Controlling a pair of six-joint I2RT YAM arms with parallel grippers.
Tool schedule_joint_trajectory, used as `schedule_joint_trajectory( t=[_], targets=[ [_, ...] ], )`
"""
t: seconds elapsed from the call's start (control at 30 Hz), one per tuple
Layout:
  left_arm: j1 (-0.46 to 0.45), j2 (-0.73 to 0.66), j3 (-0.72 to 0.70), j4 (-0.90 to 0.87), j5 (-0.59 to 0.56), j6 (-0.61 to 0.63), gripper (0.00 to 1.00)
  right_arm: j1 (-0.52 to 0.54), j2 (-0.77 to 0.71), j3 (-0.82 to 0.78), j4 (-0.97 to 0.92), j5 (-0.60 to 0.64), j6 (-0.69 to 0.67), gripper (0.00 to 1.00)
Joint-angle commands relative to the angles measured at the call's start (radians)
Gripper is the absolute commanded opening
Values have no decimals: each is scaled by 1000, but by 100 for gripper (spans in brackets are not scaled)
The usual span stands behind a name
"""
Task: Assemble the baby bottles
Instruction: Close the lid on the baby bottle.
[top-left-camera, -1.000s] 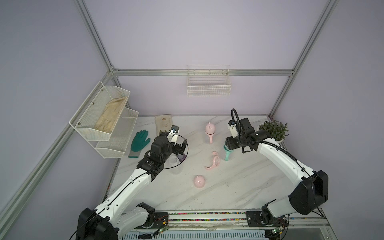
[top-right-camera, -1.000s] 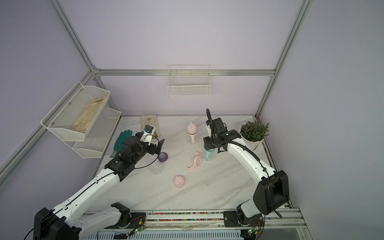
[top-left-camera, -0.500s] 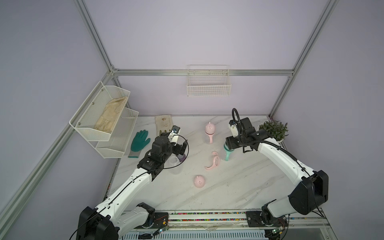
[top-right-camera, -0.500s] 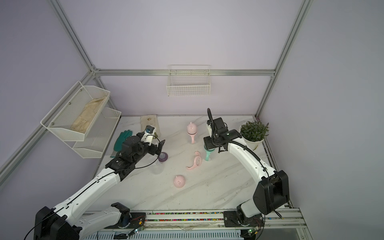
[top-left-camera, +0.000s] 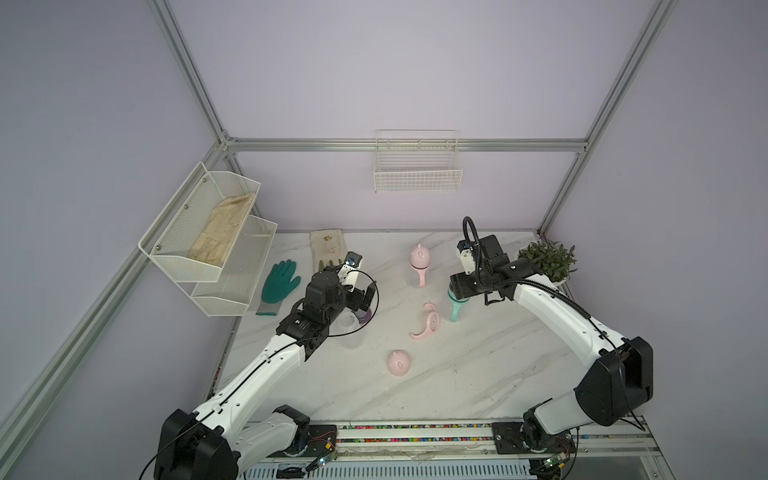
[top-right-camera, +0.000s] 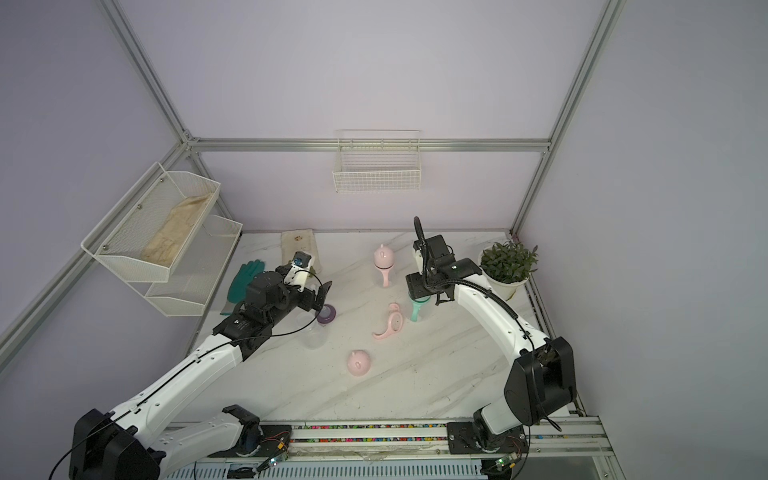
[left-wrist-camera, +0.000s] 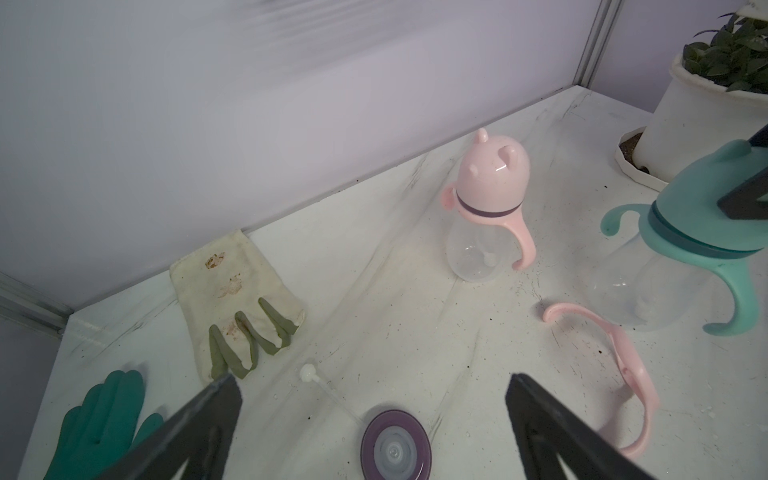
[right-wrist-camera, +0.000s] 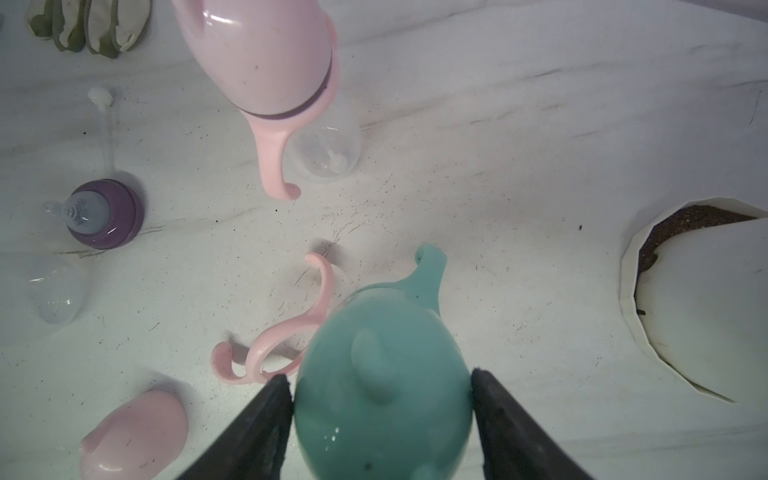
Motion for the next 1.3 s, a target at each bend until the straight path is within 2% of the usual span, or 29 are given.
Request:
schedule_joint_trajectory(
  t=[0.0, 0.37, 0.77, 1.17, 1.27],
  targets=[
    [6, 12, 56, 15, 25, 12, 100, -7, -22, 22, 38, -20, -14, 74],
    [4, 42, 71, 41, 71, 0, 100, -7, -25, 68, 46, -31, -14, 79],
    [4, 42, 63, 38, 68, 15, 100, -10, -72, 2, 44, -28, 5, 68],
    [4, 55, 62, 51, 64, 4, 100, -15, -97, 16, 81, 16, -14, 70],
    [4, 68, 67, 57, 101, 4, 100, -28, -82, 9, 129, -23, -32, 70]
  ],
)
